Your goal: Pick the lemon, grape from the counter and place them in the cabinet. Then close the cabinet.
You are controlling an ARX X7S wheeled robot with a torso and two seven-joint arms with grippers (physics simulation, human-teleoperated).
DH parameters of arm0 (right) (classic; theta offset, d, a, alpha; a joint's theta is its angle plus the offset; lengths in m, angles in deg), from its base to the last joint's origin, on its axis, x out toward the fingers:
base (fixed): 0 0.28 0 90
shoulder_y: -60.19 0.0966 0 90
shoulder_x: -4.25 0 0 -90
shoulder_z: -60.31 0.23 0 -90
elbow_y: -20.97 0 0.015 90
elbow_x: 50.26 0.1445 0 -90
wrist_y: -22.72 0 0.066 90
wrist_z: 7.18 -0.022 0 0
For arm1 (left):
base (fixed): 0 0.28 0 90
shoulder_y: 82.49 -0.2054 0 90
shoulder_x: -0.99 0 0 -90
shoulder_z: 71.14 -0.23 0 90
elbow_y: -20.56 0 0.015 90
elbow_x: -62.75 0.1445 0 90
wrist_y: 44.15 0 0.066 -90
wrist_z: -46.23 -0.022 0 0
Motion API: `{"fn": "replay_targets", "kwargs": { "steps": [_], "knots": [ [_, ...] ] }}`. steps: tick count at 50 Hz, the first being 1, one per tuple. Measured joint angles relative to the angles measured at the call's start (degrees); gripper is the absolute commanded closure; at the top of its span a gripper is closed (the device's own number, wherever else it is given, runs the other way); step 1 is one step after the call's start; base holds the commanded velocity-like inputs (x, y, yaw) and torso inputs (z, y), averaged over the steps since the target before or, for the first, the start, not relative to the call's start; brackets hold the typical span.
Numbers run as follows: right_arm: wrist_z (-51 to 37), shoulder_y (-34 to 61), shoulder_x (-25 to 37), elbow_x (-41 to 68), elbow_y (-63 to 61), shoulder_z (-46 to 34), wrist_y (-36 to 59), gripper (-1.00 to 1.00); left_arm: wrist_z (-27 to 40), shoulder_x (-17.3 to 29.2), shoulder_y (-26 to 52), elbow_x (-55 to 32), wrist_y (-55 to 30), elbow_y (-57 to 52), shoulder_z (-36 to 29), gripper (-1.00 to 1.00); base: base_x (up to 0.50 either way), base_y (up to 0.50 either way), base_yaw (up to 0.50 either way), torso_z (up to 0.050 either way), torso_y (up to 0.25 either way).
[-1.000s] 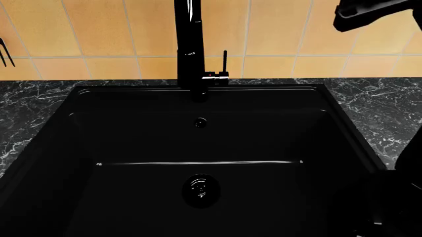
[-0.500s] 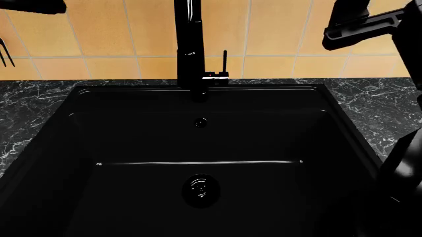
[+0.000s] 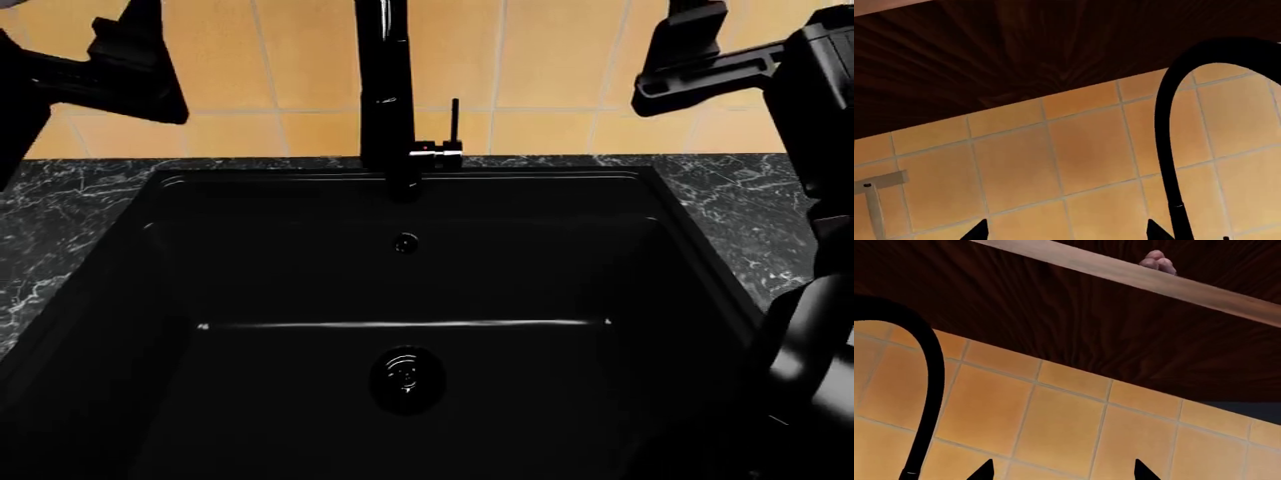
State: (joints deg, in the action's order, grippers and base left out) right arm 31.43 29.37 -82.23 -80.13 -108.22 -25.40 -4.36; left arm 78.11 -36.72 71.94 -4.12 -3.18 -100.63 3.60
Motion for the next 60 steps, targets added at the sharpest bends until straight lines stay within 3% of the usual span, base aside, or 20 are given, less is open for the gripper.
{"fn": "replay_targets", "kwargs": {
  "steps": [22, 60],
  "knots": [
    [-1.32, -3.09, 1.22, 2.53, -0.43, -2.02, -0.98, -1.00, -4.16, -0.17, 7.07, -2.69, -7.85, 2.60, -5.11, -1.00, -0.25, 0.01, 0.00, 0.000, 0.000],
    [-0.72, -0.23, 5.34, 2.69, 1.10, -8.25, 1.04, -1.00, -7.79, -1.81, 18.61, -1.39, -13.26, 8.77, -8.29, -1.00, -0.13, 0.22, 0.00, 0.000, 0.000]
  ]
}}
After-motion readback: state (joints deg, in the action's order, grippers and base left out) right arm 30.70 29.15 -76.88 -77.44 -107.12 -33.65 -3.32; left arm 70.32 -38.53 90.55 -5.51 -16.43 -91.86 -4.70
